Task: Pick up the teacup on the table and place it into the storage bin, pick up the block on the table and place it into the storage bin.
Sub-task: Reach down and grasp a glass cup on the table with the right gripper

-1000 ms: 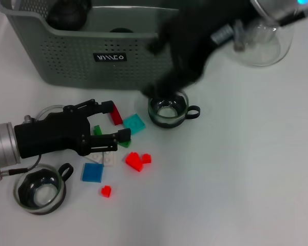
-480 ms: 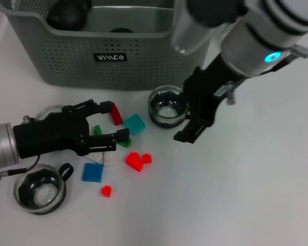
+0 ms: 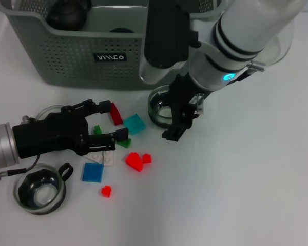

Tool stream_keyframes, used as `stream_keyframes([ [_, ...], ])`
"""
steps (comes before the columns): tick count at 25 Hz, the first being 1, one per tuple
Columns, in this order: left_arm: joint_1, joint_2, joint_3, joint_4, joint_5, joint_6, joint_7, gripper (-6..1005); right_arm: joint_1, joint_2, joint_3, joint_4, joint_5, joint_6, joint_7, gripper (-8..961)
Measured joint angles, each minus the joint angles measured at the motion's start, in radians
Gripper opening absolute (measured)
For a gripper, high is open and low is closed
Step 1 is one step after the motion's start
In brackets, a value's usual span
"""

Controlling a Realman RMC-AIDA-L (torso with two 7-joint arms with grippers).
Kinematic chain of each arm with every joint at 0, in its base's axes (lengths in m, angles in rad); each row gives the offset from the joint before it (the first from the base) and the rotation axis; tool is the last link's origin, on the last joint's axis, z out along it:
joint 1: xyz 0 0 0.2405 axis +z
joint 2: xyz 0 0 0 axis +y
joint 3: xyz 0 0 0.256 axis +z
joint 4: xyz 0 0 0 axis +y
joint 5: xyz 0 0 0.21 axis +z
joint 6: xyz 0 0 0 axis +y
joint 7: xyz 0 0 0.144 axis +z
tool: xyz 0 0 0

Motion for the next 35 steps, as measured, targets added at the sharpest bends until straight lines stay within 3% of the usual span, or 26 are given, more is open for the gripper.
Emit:
stream_keyframes([
  [6,0.000,0.000,0.000,0.000,-0.003,-0.003,0.000,873,0.007,0.003,-0.091,0.061,0.005,0.119,0.006,899],
  [17,0.000,0.000,0.000,0.000,-0.008,-0.013,0.000,870,0.002,0.011,-0.166,0.110,0.031,0.178,0.015,897],
  [25,0.000,-0.001,0.000,0.000,-0.007,-0.013,0.000,868,-0.002,0.007,-0.168,0.131,0.031,0.213,0.062,617],
  [35,0.008,-0.003,0.000,0.003,-0.007,-0.013,0.000,866,0.000,0.005,-0.169,0.124,0.042,0.153,0.069,387],
])
